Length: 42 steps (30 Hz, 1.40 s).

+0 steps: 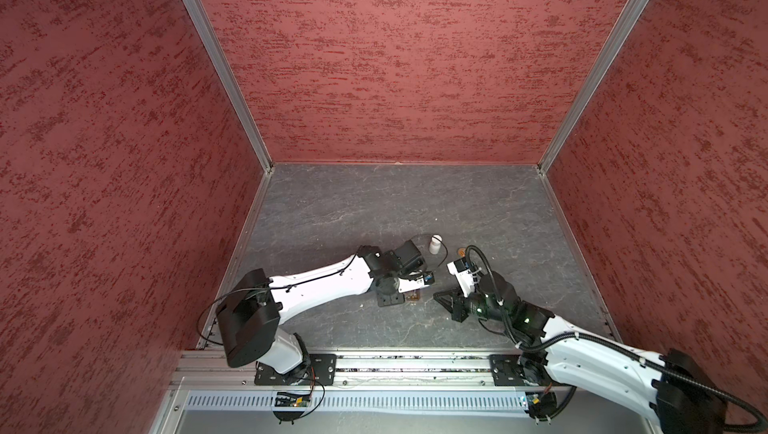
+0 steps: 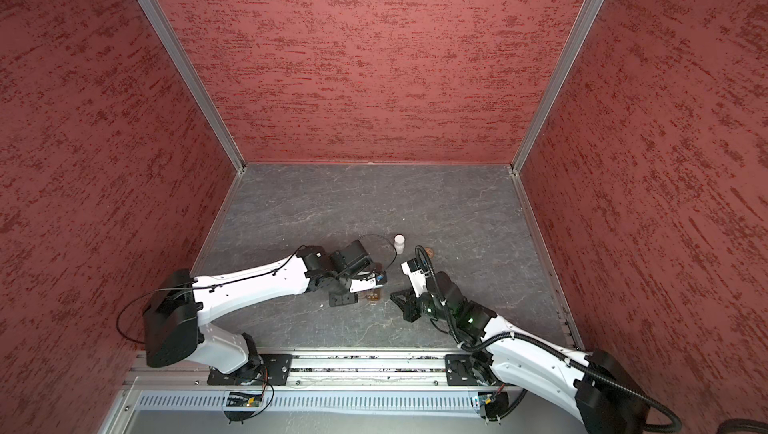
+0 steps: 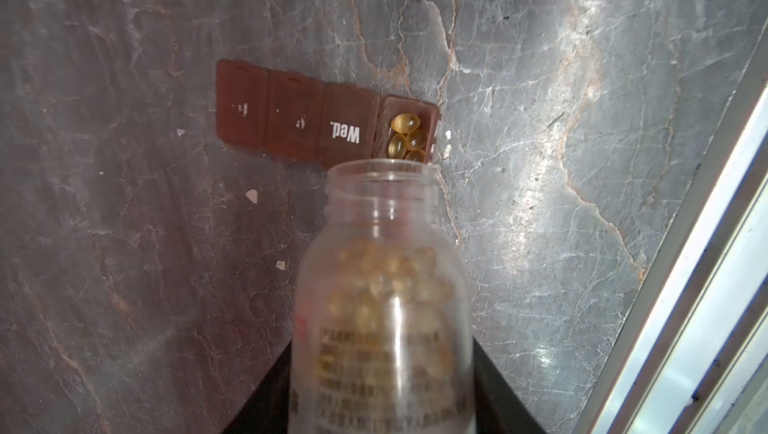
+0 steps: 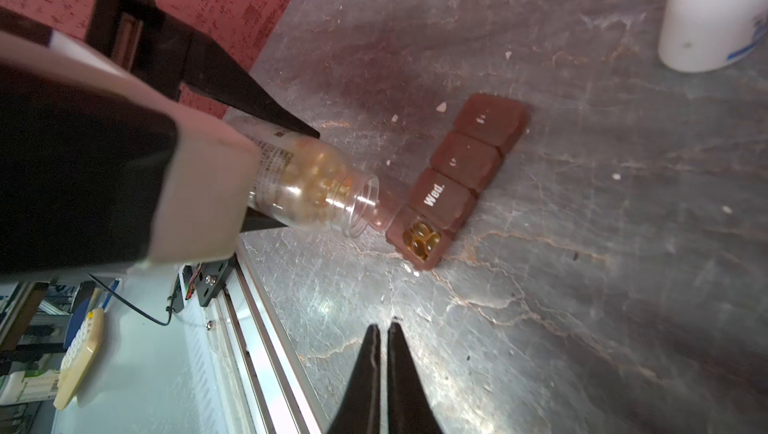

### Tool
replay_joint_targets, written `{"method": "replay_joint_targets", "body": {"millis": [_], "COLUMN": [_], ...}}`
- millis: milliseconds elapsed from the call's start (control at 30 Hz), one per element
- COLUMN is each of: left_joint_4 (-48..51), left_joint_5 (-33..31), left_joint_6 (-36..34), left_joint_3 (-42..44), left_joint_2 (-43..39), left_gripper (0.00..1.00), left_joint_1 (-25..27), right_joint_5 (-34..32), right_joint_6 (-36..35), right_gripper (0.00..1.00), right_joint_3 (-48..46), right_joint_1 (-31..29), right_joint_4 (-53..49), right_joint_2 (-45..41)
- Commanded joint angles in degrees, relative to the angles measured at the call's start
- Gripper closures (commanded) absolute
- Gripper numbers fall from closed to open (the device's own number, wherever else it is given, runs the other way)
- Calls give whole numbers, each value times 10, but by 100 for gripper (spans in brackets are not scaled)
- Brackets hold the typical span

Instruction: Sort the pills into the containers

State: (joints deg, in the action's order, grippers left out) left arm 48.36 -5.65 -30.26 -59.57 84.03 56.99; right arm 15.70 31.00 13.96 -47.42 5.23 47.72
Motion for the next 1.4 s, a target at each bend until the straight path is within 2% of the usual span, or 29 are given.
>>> {"method": "replay_joint_targets", "body": {"millis": [0, 300, 433, 633, 867, 1100, 1367], "left_joint_4": [-87, -313, -491, -788, -1073, -1288, -1293], "left_joint_5": [18, 1, 0, 59, 130, 162, 185], "left_joint_6": [9, 15, 24, 87, 169, 227, 226], "left_joint_3": [36, 171, 258, 367, 430, 455, 440], "left_joint_2": [-45, -168, -232, -278, -203, -70, -11], "left_gripper": [100, 100, 100, 100, 100, 100, 100], "left_joint_1": [-7, -20, -29, -52, -87, -94, -89], "right_joint_5": [-24, -100, -153, -202, -257, -280, -241], "right_joint_6": [-13, 12, 47, 67, 71, 64, 57], "right_gripper": [90, 85, 81, 71, 63, 57, 51], "right_joint_3": [36, 149, 217, 314, 425, 507, 522], "right_joint_1": [-2, 5, 13, 25, 60, 145, 204], "right_joint_4": [-45, -174, -244, -319, -420, -523, -536], "right_joint_2": [-7, -4, 17, 70, 143, 229, 303]}}
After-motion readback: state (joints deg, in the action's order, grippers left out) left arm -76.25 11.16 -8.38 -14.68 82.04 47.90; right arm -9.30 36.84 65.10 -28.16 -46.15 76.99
